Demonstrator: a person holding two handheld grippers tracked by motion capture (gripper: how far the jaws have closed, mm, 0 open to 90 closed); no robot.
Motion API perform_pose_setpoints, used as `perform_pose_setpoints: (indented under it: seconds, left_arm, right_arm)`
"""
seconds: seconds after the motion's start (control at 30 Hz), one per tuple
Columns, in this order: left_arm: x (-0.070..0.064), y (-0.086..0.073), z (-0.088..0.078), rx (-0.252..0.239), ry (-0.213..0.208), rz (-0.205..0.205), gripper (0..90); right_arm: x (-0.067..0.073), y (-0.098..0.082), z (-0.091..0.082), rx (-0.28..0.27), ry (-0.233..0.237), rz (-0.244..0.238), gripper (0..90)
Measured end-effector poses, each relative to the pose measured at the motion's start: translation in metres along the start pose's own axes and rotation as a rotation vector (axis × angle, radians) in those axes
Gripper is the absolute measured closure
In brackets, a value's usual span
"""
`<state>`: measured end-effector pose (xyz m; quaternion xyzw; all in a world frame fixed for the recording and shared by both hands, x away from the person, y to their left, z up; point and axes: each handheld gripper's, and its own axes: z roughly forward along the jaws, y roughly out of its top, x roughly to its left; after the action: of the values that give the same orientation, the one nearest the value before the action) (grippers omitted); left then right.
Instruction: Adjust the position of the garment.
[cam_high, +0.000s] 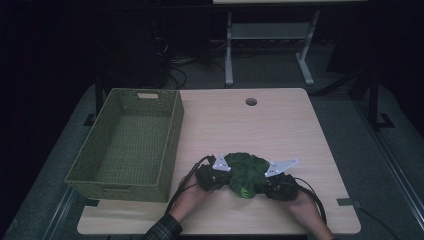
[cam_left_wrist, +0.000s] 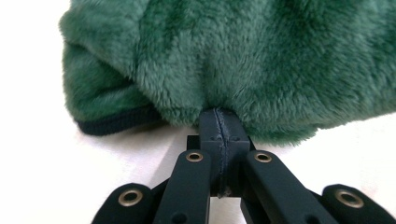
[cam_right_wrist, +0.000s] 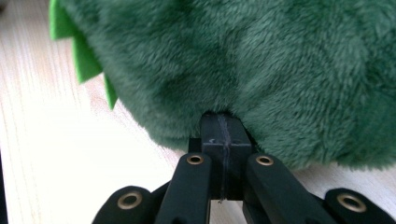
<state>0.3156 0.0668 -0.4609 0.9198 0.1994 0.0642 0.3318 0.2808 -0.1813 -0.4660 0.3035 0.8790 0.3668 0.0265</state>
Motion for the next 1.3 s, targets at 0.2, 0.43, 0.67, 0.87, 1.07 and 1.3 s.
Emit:
perform_pose_setpoints:
  seconds: [0.2,0.43,0.67,0.87,1.07,1.3]
  left_arm:
    - [0.004,-0.001,-0.010,-0.052,-0.025,-0.045,89.8]
    - [-0.007,-0.003,-0.034,-0.098,-0.054,-0.064,89.8]
    - [-0.027,-0.005,-0.035,-0.106,-0.112,-0.049,89.8]
    - [-0.035,0.000,-0.021,-0.092,-0.141,-0.039,89.8]
    - [-0.030,0.003,-0.006,-0.077,-0.142,-0.054,89.9]
    - [-0.017,0.003,-0.002,-0.059,-0.104,-0.048,89.9]
  right_arm:
    - [0.000,-0.004,-0.023,-0.062,-0.013,0.006,87.1]
    - [-0.019,-0.009,-0.051,-0.129,-0.074,0.049,89.7]
    - [-0.055,0.007,-0.050,-0.144,-0.163,0.097,89.9]
    - [-0.079,0.032,-0.024,-0.146,-0.177,0.123,89.9]
    - [-0.089,0.046,0.004,-0.123,-0.141,0.128,89.9]
    - [-0.083,0.040,0.010,-0.068,-0.101,0.121,89.9]
